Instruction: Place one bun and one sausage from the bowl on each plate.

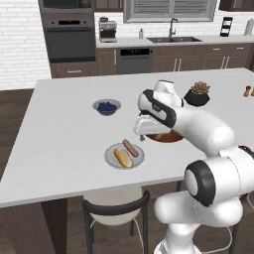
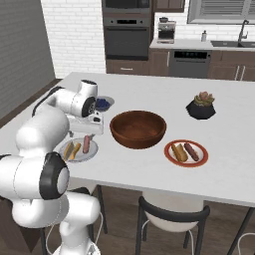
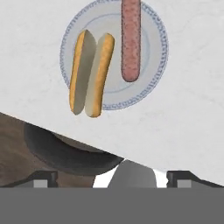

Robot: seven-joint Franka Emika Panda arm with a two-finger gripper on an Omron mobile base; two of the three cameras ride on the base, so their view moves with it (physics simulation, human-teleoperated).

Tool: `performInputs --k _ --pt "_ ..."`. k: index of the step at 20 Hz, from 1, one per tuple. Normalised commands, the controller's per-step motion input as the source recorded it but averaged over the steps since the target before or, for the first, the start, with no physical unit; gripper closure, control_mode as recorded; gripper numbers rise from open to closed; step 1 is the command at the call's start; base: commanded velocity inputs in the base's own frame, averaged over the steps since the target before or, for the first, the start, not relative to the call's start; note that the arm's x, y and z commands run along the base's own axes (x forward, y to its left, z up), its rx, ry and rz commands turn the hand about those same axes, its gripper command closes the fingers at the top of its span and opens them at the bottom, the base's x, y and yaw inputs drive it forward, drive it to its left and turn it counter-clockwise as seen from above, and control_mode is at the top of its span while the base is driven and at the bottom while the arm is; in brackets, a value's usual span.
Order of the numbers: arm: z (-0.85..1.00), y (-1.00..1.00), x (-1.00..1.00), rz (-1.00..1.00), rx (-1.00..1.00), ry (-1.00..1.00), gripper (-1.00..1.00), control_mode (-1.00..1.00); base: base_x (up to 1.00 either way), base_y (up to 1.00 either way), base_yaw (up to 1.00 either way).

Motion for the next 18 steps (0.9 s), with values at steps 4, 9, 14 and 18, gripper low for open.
performInputs --k 4,9,14,18 --pt "0.2 -0.75 -0.81 -0.2 -0.01 0.0 -1.0 -1.0 0.0 0.0 0.0" --pt "0.06 -0.29 -0.6 -0.09 -0.12 -0.12 -1.0 -1.0 0.0 0.0 0.0" --pt "0.07 -0.16 -0.36 -0.07 -0.15 -0.15 -1.0 -1.0 0.0 0.0 0.0" --pt "0.34 -0.18 -0.13 -0.08 -0.04 -0.04 -1.0 -1.0 0.0 0.0 0.0"
